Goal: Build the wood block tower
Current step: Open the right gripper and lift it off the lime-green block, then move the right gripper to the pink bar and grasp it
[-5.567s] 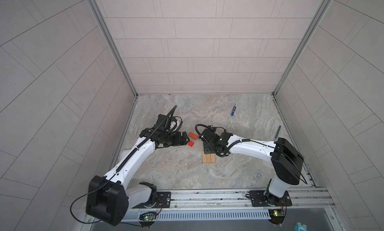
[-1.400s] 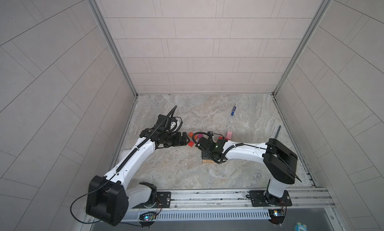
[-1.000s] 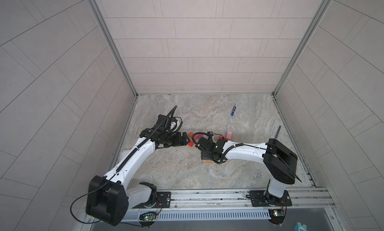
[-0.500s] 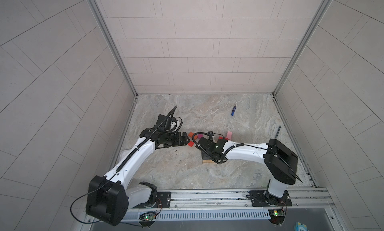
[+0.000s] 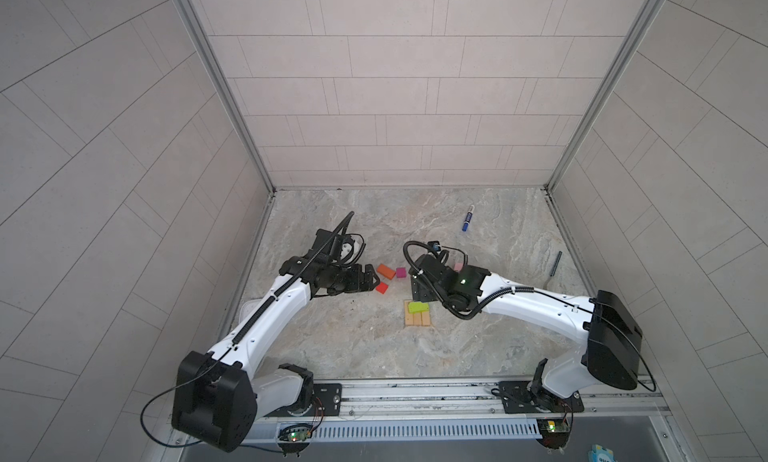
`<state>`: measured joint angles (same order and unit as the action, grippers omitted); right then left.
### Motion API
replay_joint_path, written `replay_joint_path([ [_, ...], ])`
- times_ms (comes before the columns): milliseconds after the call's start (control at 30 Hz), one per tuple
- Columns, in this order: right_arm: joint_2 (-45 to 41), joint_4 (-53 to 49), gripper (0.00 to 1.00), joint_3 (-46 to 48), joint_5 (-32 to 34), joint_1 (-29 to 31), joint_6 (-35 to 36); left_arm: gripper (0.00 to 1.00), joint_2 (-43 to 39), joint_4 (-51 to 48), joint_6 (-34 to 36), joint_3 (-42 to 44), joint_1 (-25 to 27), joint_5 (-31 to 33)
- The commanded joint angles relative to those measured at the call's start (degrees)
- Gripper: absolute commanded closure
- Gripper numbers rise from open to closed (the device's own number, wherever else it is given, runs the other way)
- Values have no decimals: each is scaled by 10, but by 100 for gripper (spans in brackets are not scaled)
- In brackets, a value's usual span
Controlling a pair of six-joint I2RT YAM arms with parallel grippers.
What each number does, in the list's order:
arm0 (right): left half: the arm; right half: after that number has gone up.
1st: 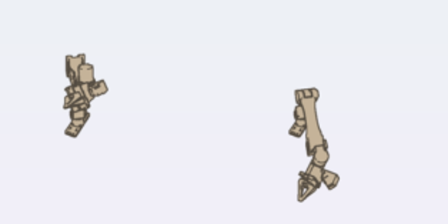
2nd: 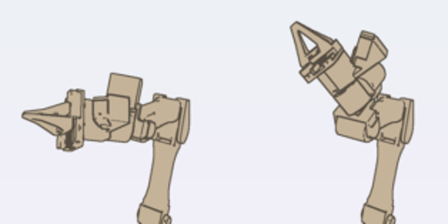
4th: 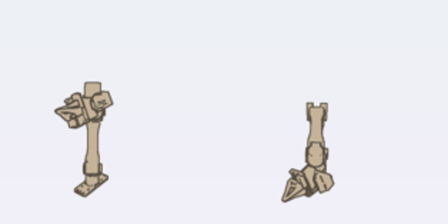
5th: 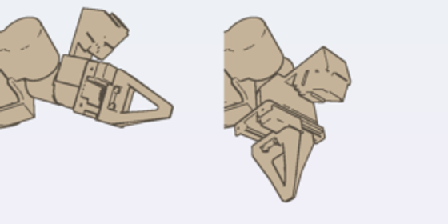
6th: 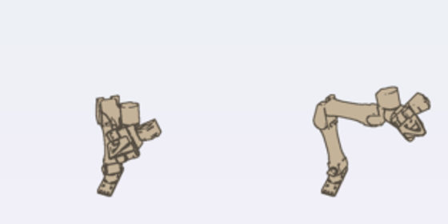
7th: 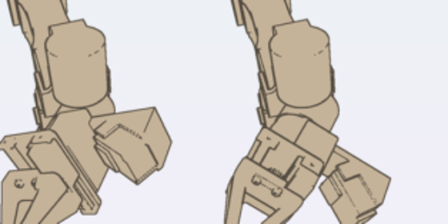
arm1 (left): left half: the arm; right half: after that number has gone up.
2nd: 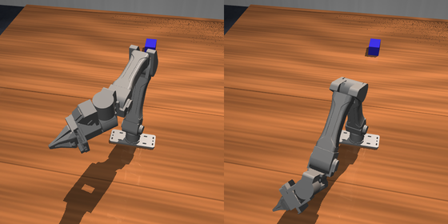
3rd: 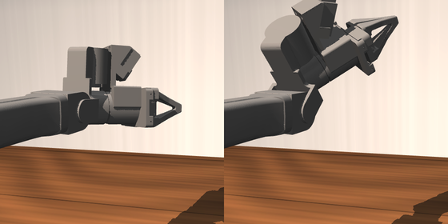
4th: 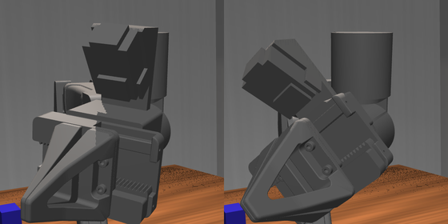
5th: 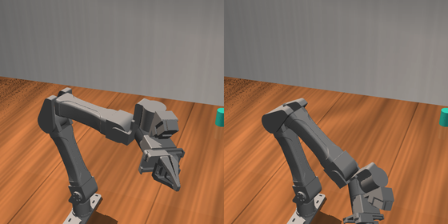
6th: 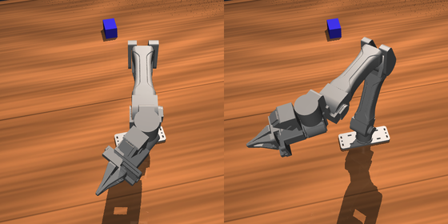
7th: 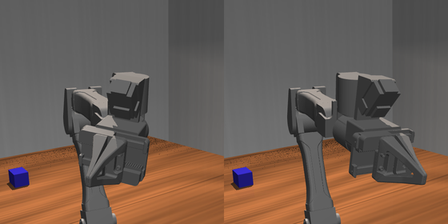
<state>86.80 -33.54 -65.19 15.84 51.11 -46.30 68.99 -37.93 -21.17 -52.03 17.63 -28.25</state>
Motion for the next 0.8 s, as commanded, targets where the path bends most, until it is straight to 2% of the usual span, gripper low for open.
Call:
replay_joint_path([
  [0, -18, -28, 11, 7, -9, -45, 62, 5, -9, 2, -1, 8, -3, 2],
  [167, -19, -45, 12, 3, -30, -120, 116, 6, -9, 2, 0, 7, -3, 4],
  [333, 1, -39, 15, -6, -44, -188, 126, 5, -8, 2, 0, 6, -3, 6],
  [600, 92, -21, 22, -49, -39, -235, 104, 6, -8, 1, 0, 7, -3, 6],
  [767, 156, -15, 26, -80, -74, -251, 90, 6, -9, 2, 0, 7, -3, 8],
])
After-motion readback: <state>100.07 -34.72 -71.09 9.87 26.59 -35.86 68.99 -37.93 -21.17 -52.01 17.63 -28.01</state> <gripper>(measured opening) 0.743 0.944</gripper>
